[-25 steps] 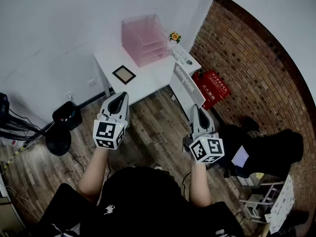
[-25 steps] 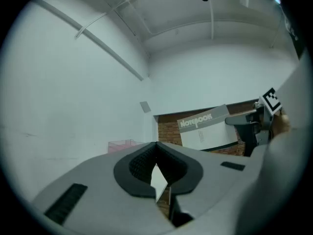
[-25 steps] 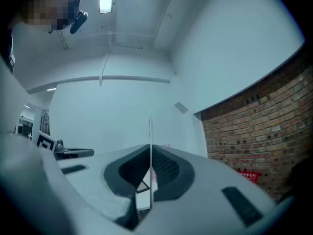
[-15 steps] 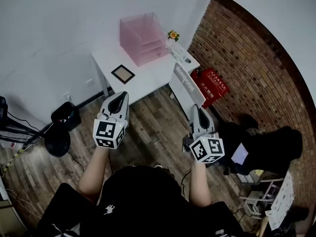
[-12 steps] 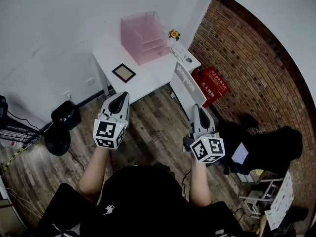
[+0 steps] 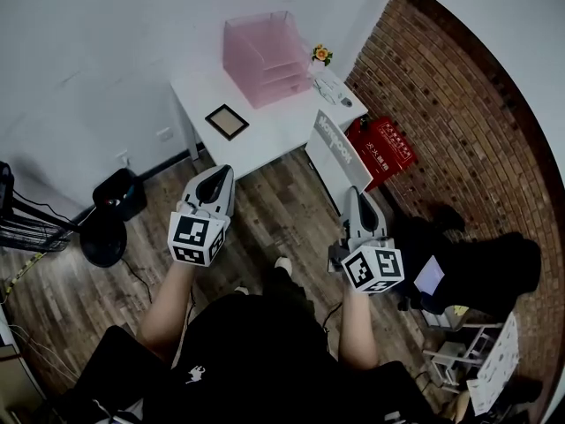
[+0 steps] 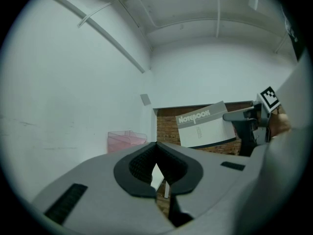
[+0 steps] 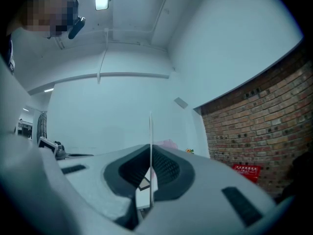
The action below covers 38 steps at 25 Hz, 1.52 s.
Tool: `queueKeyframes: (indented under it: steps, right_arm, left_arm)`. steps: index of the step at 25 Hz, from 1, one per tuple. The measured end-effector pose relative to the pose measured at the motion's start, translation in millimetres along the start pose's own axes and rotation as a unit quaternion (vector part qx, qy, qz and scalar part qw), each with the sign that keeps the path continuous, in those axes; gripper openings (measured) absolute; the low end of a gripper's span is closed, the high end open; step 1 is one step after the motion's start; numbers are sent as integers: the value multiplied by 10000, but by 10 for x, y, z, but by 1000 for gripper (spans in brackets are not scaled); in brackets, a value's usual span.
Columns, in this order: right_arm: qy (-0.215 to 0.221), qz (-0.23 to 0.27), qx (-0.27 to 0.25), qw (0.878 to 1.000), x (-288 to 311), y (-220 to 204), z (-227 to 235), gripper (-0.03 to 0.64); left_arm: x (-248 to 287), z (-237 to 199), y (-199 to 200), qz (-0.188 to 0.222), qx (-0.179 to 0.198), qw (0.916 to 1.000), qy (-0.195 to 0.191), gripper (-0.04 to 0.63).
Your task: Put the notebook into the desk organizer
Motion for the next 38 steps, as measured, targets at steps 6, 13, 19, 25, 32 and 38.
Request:
queueKeyframes:
  steps: [6,13,19,25,32,38]
  right_arm:
    - [77,-64,51,9999,190,-99,224,11]
    - [239,-65,53,9997,546,-159,614,11]
    - [383,-8,127,9992,854,-181,1072,11]
    - [576,64,292,9979,1156,-268,1467,11]
    - [792,43,391,9961,1438,-439,1853,11]
    - [908,57,445,9949,1683,-539,2227,11]
  left_arm:
    - [250,40,-12,82,57,9999,79,3]
    - [703,94,-18,87,69,9997,226,3]
    - [1162,260,68,160,171,9991,367,3]
    - [1520,396,64,126,293,9978,584,3]
    - [1967,555,40,115,403,9960,795,3]
    - [2344,674,-14,88,481,9938,996,3]
Point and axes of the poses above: the fingertips, and each gripper's own axes: x forward along the fingers, z to its right, y out of its top, the point moved 8 cm from there along -x, backward along the fingers, and after that the axes turned 14 degrees about -x, right-handed, at the moved point
